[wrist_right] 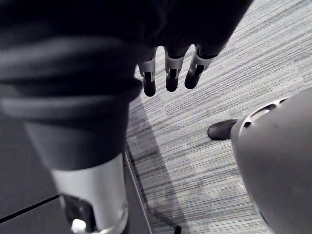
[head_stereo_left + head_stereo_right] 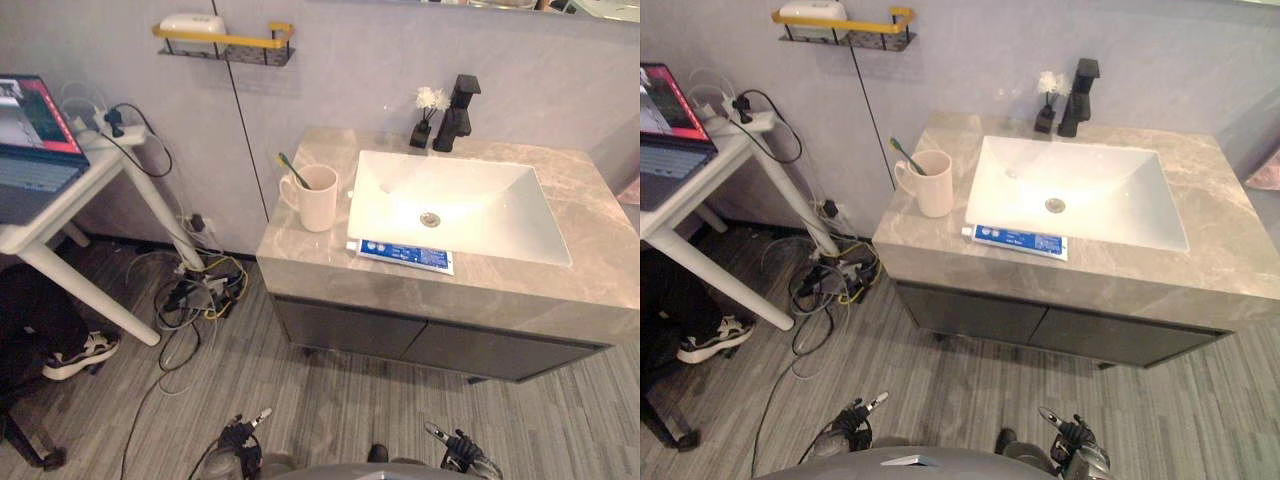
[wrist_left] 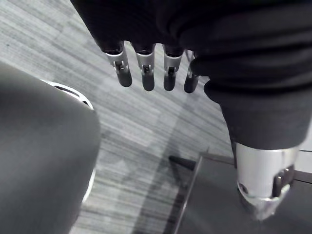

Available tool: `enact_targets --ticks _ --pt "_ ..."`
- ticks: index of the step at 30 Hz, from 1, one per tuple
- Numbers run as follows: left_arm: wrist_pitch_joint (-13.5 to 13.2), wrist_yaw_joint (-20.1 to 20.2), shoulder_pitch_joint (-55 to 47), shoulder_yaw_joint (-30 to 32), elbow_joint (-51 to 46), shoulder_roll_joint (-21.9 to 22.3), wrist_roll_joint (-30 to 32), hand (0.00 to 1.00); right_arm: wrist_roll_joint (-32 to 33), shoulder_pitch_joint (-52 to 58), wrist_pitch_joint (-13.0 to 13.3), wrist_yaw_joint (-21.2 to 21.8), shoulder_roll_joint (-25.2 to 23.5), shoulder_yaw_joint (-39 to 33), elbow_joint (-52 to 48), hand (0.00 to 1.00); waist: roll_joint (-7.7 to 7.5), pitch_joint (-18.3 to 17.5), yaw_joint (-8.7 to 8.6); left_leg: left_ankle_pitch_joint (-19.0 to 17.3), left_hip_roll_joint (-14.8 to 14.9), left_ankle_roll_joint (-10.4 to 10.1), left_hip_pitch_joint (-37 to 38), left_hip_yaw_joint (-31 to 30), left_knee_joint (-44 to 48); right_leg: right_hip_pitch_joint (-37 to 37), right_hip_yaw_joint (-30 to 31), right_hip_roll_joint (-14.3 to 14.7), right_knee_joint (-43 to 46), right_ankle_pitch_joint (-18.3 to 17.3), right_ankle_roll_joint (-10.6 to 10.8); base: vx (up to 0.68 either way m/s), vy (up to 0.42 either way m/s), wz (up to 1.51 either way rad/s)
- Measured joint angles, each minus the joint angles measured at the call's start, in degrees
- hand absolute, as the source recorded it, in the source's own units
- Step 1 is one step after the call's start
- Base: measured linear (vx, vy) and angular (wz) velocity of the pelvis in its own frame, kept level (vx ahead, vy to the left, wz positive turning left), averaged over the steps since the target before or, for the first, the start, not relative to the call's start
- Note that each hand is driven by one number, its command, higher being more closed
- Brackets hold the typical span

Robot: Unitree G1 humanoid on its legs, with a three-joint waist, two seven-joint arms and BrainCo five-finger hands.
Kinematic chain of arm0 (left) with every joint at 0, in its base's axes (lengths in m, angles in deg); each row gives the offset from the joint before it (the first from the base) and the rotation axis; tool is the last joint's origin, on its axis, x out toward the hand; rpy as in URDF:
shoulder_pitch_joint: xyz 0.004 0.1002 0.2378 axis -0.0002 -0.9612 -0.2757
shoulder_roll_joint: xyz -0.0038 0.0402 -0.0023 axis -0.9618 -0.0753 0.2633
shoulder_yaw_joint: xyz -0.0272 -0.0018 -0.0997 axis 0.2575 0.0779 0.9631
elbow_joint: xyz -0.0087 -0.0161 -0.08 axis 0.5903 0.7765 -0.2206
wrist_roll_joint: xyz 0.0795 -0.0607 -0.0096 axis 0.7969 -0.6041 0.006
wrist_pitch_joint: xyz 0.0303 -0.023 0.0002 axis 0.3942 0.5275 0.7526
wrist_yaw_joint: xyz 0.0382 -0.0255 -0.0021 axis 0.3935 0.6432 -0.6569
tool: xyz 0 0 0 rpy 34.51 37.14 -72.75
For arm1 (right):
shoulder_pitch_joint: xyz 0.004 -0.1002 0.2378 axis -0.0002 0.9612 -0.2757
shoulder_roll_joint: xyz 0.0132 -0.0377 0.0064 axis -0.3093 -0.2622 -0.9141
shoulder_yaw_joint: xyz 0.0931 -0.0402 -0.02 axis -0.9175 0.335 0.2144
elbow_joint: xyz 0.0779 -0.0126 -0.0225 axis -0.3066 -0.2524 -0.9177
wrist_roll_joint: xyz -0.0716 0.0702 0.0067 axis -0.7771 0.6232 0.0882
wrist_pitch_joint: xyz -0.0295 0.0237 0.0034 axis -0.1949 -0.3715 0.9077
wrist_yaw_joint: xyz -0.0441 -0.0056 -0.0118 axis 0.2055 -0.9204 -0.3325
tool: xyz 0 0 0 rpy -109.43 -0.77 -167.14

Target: Organize washtable

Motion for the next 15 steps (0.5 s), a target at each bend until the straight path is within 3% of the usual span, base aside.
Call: enact_targets --ticks 3,4,7,8,9,10,12,15 --pt "0.0 0.0 -0.5 0.6 -0.7 0.1 0.0 0.0 -0.1 0.3 0.0 0.1 1.4 -0.1 0.2 0.0 1.46 1.4 0.75 1.8 0.2 0.0 -4.1 -3.0 9.7 0.2 3.1 -0.1 1.6 -0.2 -0.1 -0.18 0.036 -0.52" --pt "0.1 0.1 -0.5 1.2 -0.5 0.1 0.0 0.0 -0.2 0.6 0.0 0.1 1.6 -0.6 0.2 0.0 1.92 1.6 0.49 0.3 -0.7 0.5 -4.1 -3.2 8.5 -0.3 4.0 -0.8 1.3 -0.2 0.0 -0.09 0.089 -0.38" --pt "0.4 0.0 -1.0 3.1 1.2 -0.1 0.1 0.0 -1.8 1.7 -0.4 0.0 1.8 -4.1 0.3 0.0 2.29 1.6 0.01 -2.4 -3.0 0.5 -2.8 -3.2 -3.9 -1.3 4.8 -1.9 -1.1 0.7 1.7 -0.03 0.154 -0.22" --pt "0.6 0.0 -2.3 3.9 1.5 0.4 0.2 0.0 -1.8 2.7 -0.3 0.0 2.5 -4.8 0.3 0.0 3.73 0.7 -0.04 -3.4 -2.8 0.6 -1.4 -4.0 -11.3 -1.3 5.0 -0.8 -3.1 1.6 3.0 0.01 0.146 -0.34" --pt "0.7 0.1 -3.1 4.0 2.1 0.7 0.2 0.0 -1.8 2.4 -0.4 -0.1 2.8 -5.4 0.4 0.0 5.2 0.5 0.33 -2.2 -2.2 1.0 -2.0 -4.0 -12.2 -0.3 5.5 0.0 -3.9 2.3 3.4 0.15 0.219 -0.38" --pt "1.0 0.1 -3.9 4.1 4.1 0.8 0.2 0.0 -1.9 2.5 -0.5 0.0 2.5 -6.5 0.4 0.0 4.88 0.7 0.08 -2.2 -2.6 1.0 -1.3 -3.1 -13.3 -1.5 6.4 -0.6 2.6 1.6 3.1 0.15 0.162 -0.17" --pt "1.3 0.1 -5.4 4.5 4.0 -1.2 0.7 0.0 -2.2 3.4 -0.5 0.0 1.4 -7.2 0.9 0.0 1.4 -0.2 -0.19 -1.9 -6.5 1.3 0.9 -2.7 -16.9 1.4 6.4 -3.7 0.1 -1.9 4.0 0.17 0.081 0.05" --pt "1.3 0.1 -5.5 3.1 4.0 -1.2 0.9 0.0 -2.2 3.4 -0.4 0.0 0.8 -7.5 1.6 0.0 1.04 -2.5 -0.16 0.4 -9.2 2.2 2.7 -2.3 -22.6 0.8 6.3 -5.7 -1.4 -2.1 5.1 0.2 0.044 0.07"
